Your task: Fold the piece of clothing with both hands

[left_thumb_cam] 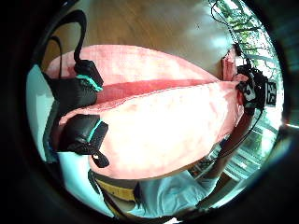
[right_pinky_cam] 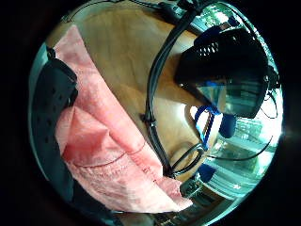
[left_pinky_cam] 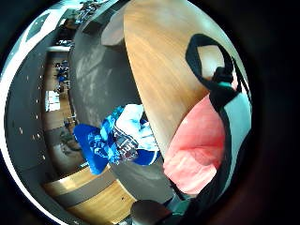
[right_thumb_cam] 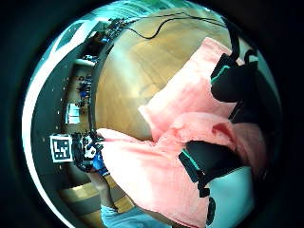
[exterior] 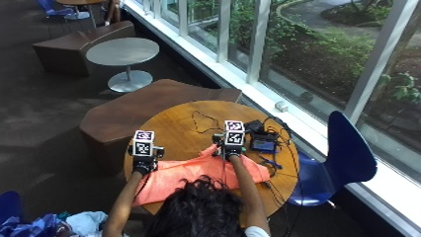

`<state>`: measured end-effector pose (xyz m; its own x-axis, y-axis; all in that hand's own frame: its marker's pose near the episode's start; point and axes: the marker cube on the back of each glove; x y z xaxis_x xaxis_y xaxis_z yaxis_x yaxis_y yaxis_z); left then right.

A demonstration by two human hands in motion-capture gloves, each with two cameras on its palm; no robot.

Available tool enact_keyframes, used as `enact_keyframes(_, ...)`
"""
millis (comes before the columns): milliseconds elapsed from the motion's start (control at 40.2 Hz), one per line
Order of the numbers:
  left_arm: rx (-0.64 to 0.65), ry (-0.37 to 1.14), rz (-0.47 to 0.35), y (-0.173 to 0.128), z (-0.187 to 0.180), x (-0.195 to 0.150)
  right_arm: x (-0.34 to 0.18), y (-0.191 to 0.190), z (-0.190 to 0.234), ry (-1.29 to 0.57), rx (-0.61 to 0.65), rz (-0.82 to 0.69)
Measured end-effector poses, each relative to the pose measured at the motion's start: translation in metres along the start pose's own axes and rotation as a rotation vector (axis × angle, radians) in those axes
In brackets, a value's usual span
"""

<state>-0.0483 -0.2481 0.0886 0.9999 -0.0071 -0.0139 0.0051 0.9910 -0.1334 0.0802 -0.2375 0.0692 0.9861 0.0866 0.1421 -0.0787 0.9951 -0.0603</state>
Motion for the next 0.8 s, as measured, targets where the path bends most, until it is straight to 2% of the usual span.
enact_keyframes(50,-0.031,-0.012,-0.02,-0.021,0.011,-0.011,0.012,-0.024,0.008,-0.011,0.017,0.037)
enact_keyframes(100,-0.042,-0.018,-0.041,-0.031,0.017,-0.018,0.024,-0.046,0.016,-0.012,0.095,0.088)
enact_keyframes(174,0.018,-0.026,-0.073,-0.019,0.008,-0.021,0.035,-0.046,0.008,-0.031,0.236,0.163)
enact_keyframes(249,0.14,-0.052,-0.12,-0.004,-0.004,-0.024,0.042,-0.025,-0.005,-0.078,0.315,0.187)
enact_keyframes(324,0.254,-0.072,-0.137,0.009,-0.005,-0.027,0.052,0.016,-0.016,-0.107,0.339,0.191)
enact_keyframes(398,0.348,-0.064,-0.118,0.034,-0.004,-0.023,0.066,0.065,-0.021,-0.112,0.365,0.227)
enact_keyframes(498,0.394,-0.02,-0.077,0.065,0.0,-0.012,0.086,0.113,-0.018,-0.064,0.401,0.359)
enact_keyframes(622,0.379,0.032,-0.038,0.091,0.013,0.002,0.107,0.161,-0.015,0.064,0.354,0.562)
enact_keyframes(797,0.333,0.061,-0.01,0.095,0.043,0.016,0.131,0.173,0.011,0.166,0.163,0.732)
